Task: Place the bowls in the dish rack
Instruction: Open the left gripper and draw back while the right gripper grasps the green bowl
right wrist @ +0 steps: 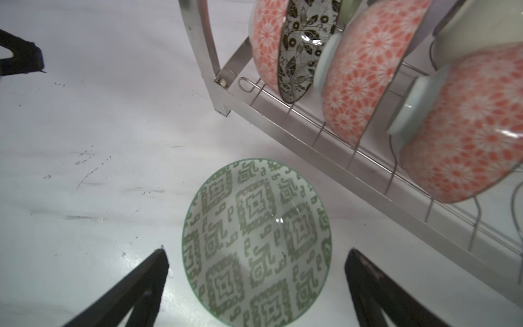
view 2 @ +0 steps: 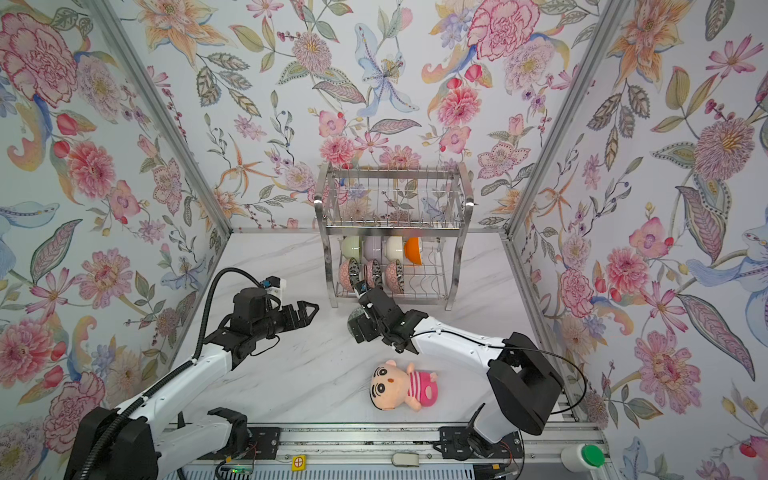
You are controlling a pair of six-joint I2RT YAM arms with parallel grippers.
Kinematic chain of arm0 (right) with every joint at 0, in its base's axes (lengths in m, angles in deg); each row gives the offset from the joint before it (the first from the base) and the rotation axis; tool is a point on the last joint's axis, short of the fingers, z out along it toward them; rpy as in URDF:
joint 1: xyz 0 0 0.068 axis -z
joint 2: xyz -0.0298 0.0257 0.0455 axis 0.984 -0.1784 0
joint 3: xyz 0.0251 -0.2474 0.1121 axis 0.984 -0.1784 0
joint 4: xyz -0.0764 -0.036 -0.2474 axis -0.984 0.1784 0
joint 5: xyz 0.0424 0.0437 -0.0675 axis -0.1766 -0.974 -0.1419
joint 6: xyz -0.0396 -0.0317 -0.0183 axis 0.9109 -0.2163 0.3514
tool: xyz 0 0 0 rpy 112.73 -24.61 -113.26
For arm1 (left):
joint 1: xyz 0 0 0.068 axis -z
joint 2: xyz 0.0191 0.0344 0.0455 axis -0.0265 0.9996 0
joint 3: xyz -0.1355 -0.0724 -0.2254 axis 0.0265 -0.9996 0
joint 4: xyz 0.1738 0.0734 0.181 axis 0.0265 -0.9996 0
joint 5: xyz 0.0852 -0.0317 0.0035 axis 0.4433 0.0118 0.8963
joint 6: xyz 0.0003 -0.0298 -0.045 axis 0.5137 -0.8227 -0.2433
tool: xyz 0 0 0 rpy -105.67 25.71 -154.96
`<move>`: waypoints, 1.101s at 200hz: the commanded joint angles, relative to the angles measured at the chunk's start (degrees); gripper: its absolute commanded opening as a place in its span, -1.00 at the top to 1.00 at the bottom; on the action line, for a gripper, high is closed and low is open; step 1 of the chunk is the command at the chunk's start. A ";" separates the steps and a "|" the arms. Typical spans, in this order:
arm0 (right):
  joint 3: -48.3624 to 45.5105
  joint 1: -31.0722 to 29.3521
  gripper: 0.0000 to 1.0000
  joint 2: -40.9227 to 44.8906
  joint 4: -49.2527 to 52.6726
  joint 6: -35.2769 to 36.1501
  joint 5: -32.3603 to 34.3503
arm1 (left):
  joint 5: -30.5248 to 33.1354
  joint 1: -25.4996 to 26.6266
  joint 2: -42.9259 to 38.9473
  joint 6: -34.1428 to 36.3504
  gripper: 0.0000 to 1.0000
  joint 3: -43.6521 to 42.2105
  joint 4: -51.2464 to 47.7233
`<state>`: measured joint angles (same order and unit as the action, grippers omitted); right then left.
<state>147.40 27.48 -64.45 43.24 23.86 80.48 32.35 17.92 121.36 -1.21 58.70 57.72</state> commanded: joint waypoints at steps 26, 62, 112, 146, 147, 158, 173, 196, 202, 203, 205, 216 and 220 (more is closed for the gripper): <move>8.62 -4.76 -0.84 -10.22 6.91 0.20 5.03 | -2.84 -1.77 -4.24 -2.38 -0.99 -5.85 3.61; 14.97 -7.00 -0.46 -17.14 12.68 -0.07 7.54 | -3.08 -3.85 -6.52 -0.63 -0.99 -6.43 1.19; 20.88 -9.18 -0.04 -22.87 19.42 -0.73 12.64 | -3.62 -4.81 -7.01 -0.80 -0.99 -7.83 1.62; 23.16 -10.73 0.40 -25.36 22.05 -0.56 15.73 | -4.12 -5.26 -6.47 -0.85 -0.99 -8.24 1.87; 23.18 -10.75 0.41 -25.37 22.10 -0.58 15.81 | -4.15 -5.25 -6.43 -0.87 -0.99 -8.28 1.90; 23.47 -10.98 0.48 -25.69 22.56 -0.68 16.30 | -4.11 -5.29 -6.45 -0.84 -0.99 -8.31 1.86; 23.41 -11.05 0.66 -25.48 22.67 -0.68 16.33 | -3.80 -5.32 -6.55 -0.52 -0.99 -8.27 1.61; 23.14 -11.00 0.95 -23.97 22.59 -0.81 15.79 | -1.21 -5.42 -7.53 0.94 -0.98 -7.76 -0.59; 23.15 -10.88 0.99 -23.40 22.57 -0.78 15.36 | -0.71 -5.29 -7.74 1.35 -0.98 -7.64 -1.13; 23.13 -10.82 0.99 -23.29 22.58 -0.78 15.28 | -0.65 -5.31 -7.81 1.37 -0.98 -7.63 -1.19; 23.13 -10.84 0.99 -23.19 22.54 -0.78 15.19 | -0.51 -5.32 -7.79 1.45 -0.98 -7.60 -1.41; 22.77 -10.64 1.00 -21.64 21.57 -0.30 14.31 | -0.10 -5.35 -7.88 1.65 -0.99 -7.44 -1.82; 22.42 -10.39 1.00 -21.00 21.01 -0.06 13.85 | -0.01 -5.37 -8.01 1.77 -0.99 -7.46 -1.97</move>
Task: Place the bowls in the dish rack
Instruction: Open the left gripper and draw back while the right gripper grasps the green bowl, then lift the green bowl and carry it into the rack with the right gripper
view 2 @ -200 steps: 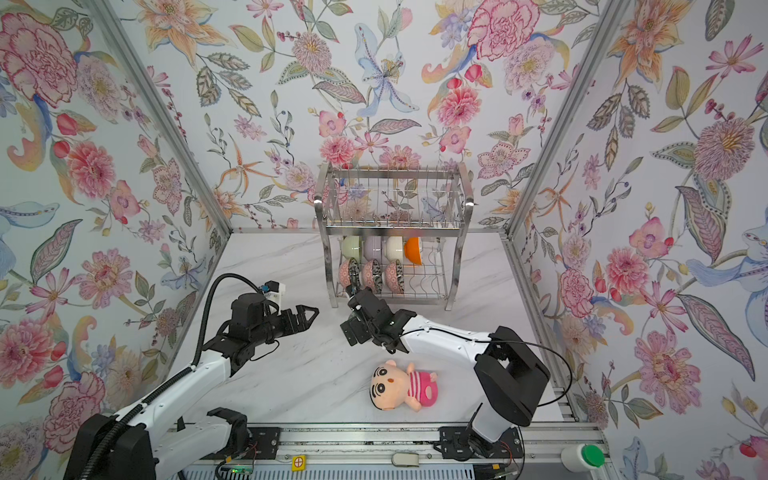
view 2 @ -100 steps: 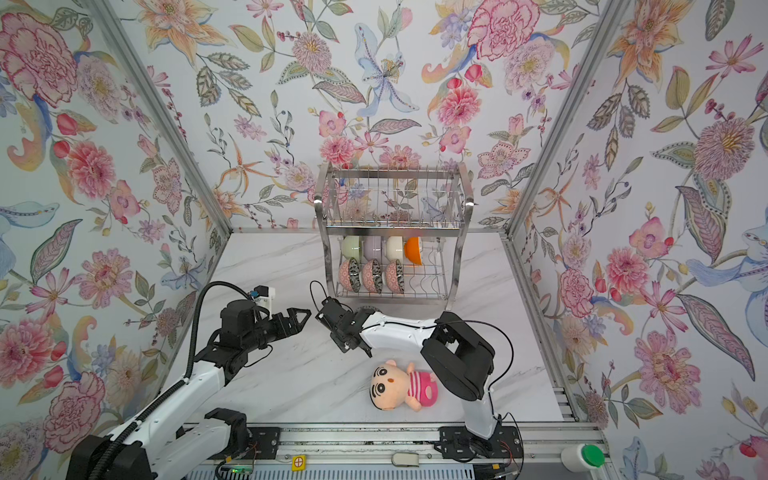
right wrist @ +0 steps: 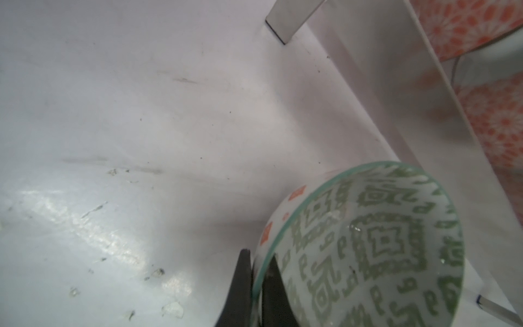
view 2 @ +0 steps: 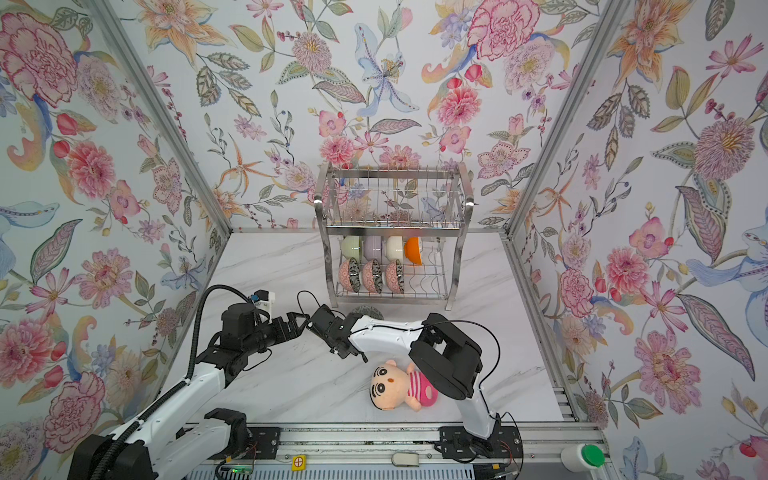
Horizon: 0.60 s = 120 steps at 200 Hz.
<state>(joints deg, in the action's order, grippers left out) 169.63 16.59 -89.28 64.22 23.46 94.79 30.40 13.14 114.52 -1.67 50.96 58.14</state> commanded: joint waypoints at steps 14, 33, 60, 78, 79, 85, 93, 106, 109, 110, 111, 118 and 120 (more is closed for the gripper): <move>-1.57 1.27 1.00 7.19 -3.11 0.94 -3.27 | 2.01 -0.46 -1.28 2.19 -0.99 0.06 -2.41; -5.26 3.01 1.00 12.57 -8.77 1.27 -9.13 | 1.41 0.11 -1.71 1.29 -0.99 -0.54 -0.94; -11.77 6.61 1.00 21.03 -17.55 0.69 -17.41 | 2.04 2.94 -2.19 -0.31 -0.99 -0.84 1.79; -16.57 9.75 1.00 26.55 -22.85 -0.32 -23.39 | 4.10 6.42 -1.71 -1.22 -0.99 -0.44 4.13; -16.80 9.85 1.00 26.80 -23.06 -0.39 -23.69 | 4.23 6.72 -1.68 -1.31 -0.99 -0.38 4.22; -18.12 11.19 1.00 28.27 -24.39 -1.26 -25.78 | 5.00 8.36 -1.25 -1.50 -0.99 -0.13 4.99; -19.82 13.20 1.00 30.17 -26.32 -2.74 -28.53 | 6.30 10.39 -0.40 -1.63 -0.99 0.60 5.92; -23.01 16.27 1.00 33.58 -29.85 -5.02 -32.43 | 8.79 14.21 1.35 -1.59 -0.99 1.99 7.20; -23.68 16.96 1.00 34.26 -30.77 -5.51 -33.11 | 9.40 15.11 1.75 -1.66 -0.99 2.27 7.55; -23.96 17.24 1.00 34.65 -31.02 -5.58 -33.39 | 9.51 15.41 1.90 -1.66 -0.99 2.47 7.65; -24.10 17.51 1.00 34.98 -31.32 -5.84 -33.57 | 9.70 15.70 2.06 -1.66 -0.99 2.66 7.78; -26.07 19.01 1.00 36.80 -33.41 -6.88 -35.06 | 10.73 17.44 3.18 -1.57 -0.98 3.42 8.61; -26.48 19.36 1.00 37.20 -33.85 -7.12 -35.42 | 10.94 17.93 3.49 -1.58 -0.99 3.76 8.86</move>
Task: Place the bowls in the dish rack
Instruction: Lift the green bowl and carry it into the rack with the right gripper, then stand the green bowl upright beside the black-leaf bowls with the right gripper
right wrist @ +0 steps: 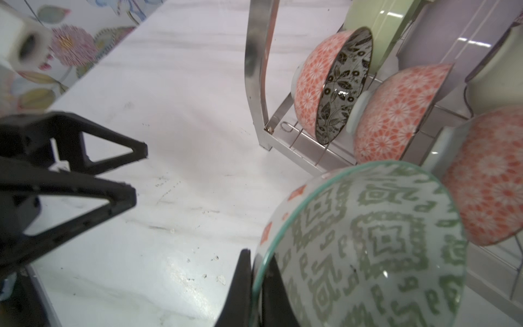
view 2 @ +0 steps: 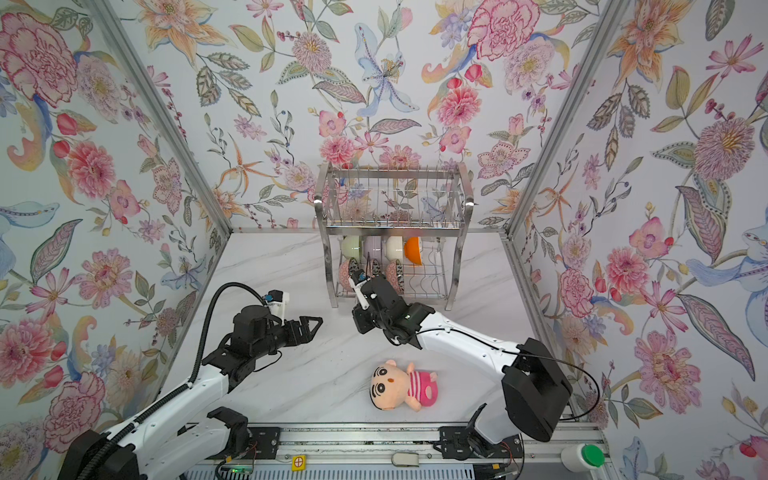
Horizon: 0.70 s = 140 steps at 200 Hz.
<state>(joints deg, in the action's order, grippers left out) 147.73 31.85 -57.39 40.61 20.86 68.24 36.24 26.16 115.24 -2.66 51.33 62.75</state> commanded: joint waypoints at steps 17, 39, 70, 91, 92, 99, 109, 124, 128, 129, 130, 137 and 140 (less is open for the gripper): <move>-8.36 7.87 1.00 9.02 -14.31 -6.59 -11.52 | 6.53 8.34 5.91 -0.29 -0.99 6.15 6.09; -11.34 14.26 1.00 11.71 -16.54 -9.04 -15.93 | 8.24 11.64 10.36 0.99 -0.98 12.03 6.04; -15.31 21.62 1.00 14.48 -21.18 -12.18 -21.00 | 9.59 15.49 17.69 2.43 -0.99 20.01 6.53; -17.61 26.21 1.00 14.71 -25.75 -13.63 -24.34 | 8.85 17.58 22.91 2.66 -0.99 24.73 6.18; -17.71 26.41 1.00 14.69 -25.98 -13.70 -24.51 | 8.82 17.60 23.01 2.70 -0.99 24.94 6.11; -18.48 27.80 1.00 14.49 -27.92 -14.29 -25.69 | 8.76 18.16 24.52 2.75 -0.99 26.20 5.86; -19.35 29.60 1.00 13.97 -30.45 -14.87 -27.01 | 8.72 18.92 26.05 2.81 -0.99 27.59 5.78; -19.99 31.63 1.00 12.69 -33.46 -15.17 -29.12 | 8.88 19.95 27.64 2.79 -0.99 29.27 5.76; -20.01 32.20 1.00 12.34 -34.16 -15.18 -29.59 | 8.84 20.13 27.93 2.88 -0.99 29.58 5.64; -20.05 32.30 1.00 12.19 -34.36 -15.23 -29.74 | 8.91 20.16 28.03 2.90 -0.98 29.69 5.57; -20.07 32.44 1.00 12.06 -34.50 -15.25 -29.81 | 8.94 20.17 28.12 2.87 -0.99 29.75 5.54; -20.01 33.32 1.00 11.15 -35.71 -15.50 -30.85 | 9.10 20.37 28.75 2.84 -0.99 30.48 5.41; -20.01 33.68 1.00 10.77 -36.25 -15.67 -31.31 | 9.03 20.42 29.01 2.96 -0.99 30.81 5.28</move>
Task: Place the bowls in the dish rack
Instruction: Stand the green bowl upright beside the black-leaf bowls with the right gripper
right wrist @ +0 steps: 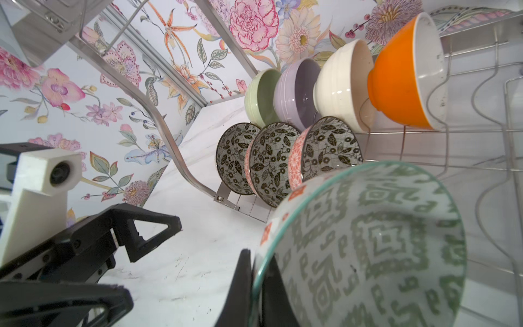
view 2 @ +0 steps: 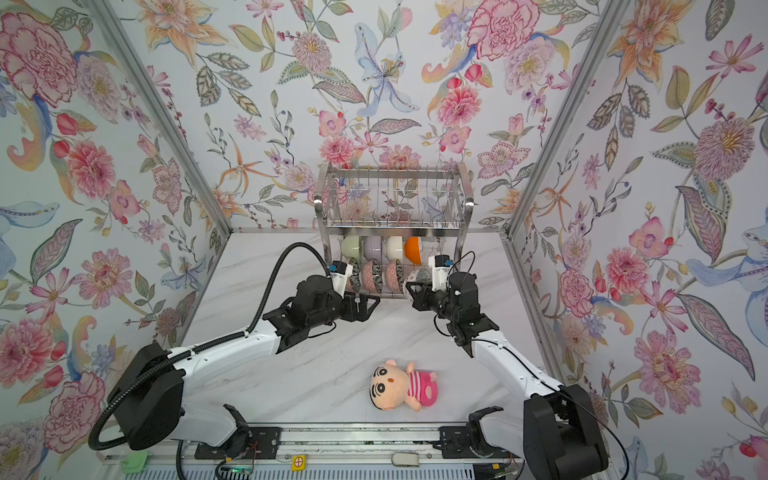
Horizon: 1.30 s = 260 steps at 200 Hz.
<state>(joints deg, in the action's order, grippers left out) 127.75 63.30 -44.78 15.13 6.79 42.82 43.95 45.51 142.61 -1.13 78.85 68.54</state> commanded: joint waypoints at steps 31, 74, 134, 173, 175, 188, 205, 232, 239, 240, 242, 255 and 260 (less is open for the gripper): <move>0.03 4.79 1.00 -5.74 -16.33 -3.80 -8.69 | 1.35 1.25 4.01 1.88 -0.98 6.59 -2.19; 1.28 5.26 1.00 -11.12 -21.56 -5.31 -10.12 | 1.26 1.23 8.32 2.91 -0.98 10.94 -4.19; 2.01 5.09 1.00 -16.87 -26.64 -6.09 -10.07 | 0.81 1.28 10.95 3.59 -0.99 13.54 -5.75; 2.51 4.90 1.00 -21.95 -32.06 -8.04 -9.93 | 1.26 1.26 11.21 3.85 -0.99 13.52 -6.58; 2.58 4.91 1.00 -22.20 -32.35 -8.16 -10.05 | 1.26 1.25 11.22 3.92 -0.99 13.51 -6.61; 3.02 4.82 1.00 -24.02 -34.05 -9.06 -10.26 | 1.17 1.32 11.46 3.98 -0.99 13.66 -6.94; 3.69 4.65 1.00 -26.13 -35.72 -9.67 -10.26 | 1.17 1.28 11.56 4.17 -0.99 13.67 -7.23; 4.83 4.42 1.00 -28.67 -37.09 -10.25 -9.87 | 1.74 1.28 11.31 4.71 -0.99 13.69 -7.84; 5.04 4.38 1.00 -29.36 -37.42 -10.33 -9.73 | 1.87 1.24 11.22 4.93 -0.99 13.68 -7.98; 5.10 4.38 1.00 -29.47 -37.48 -10.33 -9.73 | 1.92 1.26 11.18 4.96 -0.99 13.70 -8.05; 5.14 4.38 1.00 -29.60 -37.55 -10.38 -9.67 | 1.95 1.23 11.21 4.99 -0.99 13.66 -8.16; 5.50 4.38 1.00 -30.60 -38.05 -10.51 -9.23 | 2.13 1.17 11.22 5.33 -0.99 13.80 -8.54; 5.64 4.38 0.99 -30.95 -38.22 -10.51 -9.12 | 2.21 1.19 11.20 5.43 -0.99 13.94 -8.75</move>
<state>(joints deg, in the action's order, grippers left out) 131.16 68.07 -74.22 -17.44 -3.00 33.66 44.46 46.27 153.29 2.55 91.05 61.48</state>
